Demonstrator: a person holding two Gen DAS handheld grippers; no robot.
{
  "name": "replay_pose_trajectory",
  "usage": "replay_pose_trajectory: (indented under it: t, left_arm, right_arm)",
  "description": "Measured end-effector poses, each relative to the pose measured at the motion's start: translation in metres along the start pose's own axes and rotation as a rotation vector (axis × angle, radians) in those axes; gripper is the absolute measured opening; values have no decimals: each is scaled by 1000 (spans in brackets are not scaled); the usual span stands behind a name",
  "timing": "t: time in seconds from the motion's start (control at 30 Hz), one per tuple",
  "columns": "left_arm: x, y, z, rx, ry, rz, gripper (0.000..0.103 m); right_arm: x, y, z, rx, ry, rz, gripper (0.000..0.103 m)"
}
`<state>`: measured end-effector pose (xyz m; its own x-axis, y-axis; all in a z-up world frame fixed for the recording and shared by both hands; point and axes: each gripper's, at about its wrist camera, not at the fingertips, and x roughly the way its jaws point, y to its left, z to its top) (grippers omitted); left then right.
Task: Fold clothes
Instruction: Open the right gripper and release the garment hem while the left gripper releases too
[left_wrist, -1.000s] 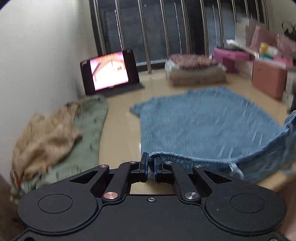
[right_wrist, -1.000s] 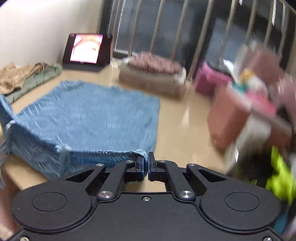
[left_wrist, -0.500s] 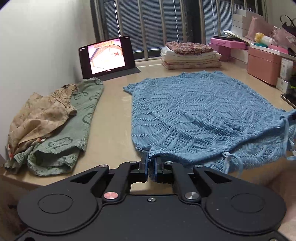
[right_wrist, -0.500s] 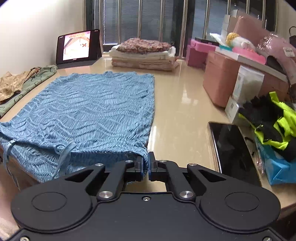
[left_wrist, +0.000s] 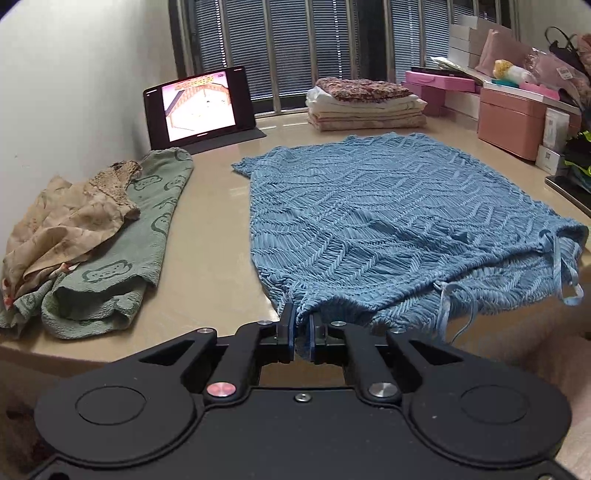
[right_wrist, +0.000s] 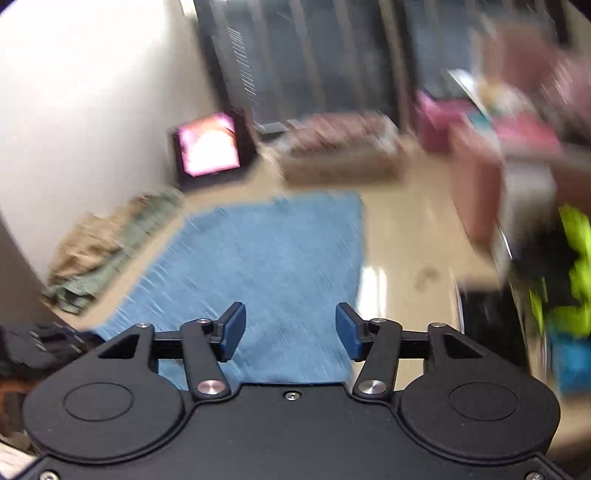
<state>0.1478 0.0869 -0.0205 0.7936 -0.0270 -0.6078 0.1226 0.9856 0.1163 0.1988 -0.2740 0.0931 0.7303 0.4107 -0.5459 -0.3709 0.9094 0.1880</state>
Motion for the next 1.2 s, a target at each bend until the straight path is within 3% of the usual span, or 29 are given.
replay_pose_trajectory:
  t: [0.2,0.3,0.43,0.53,0.6,0.8,0.83,0.87,1.0,1.13,1.2]
  left_arm:
    - [3,-3,-9,87,-11,-2,8]
    - [4,-3,-8,104,-11,-10,8]
    - [8,-1,-4,126,-5,-48,8]
    - [10,3,-3,124,-4,-81,8]
    - [11,7,-4,112,-5,-103,8]
    - [14,16,-3,88,0,-159,8]
    - [14,17,-3,87,1,-167,8]
    - [14,18,-3,86,2,-174,8]
    - [12,19,-4,92,3,-191,8]
    - [11,18,-4,92,7,-197,8]
    - [11,19,-4,82,10,-198,8]
  right_arm:
    - [56,75,105,-279,12,180,58]
    - [123,128,146,-374,89,239,58]
    - [247,181,172,-412,248,235,52]
    - [338,198,171,-371,381,170,32]
    - [384,203,159,-355,440,120,31]
    - [452,213,133,-354,547,57,28]
    - [460,214,129,-355,575,28,15]
    - [466,214,126,-357,591,8,9]
    - [479,208,128,-273,514,-22,0]
    - [483,202,139,-202,388,-50,0]
    - [487,196,142,-143,390,-41,2]
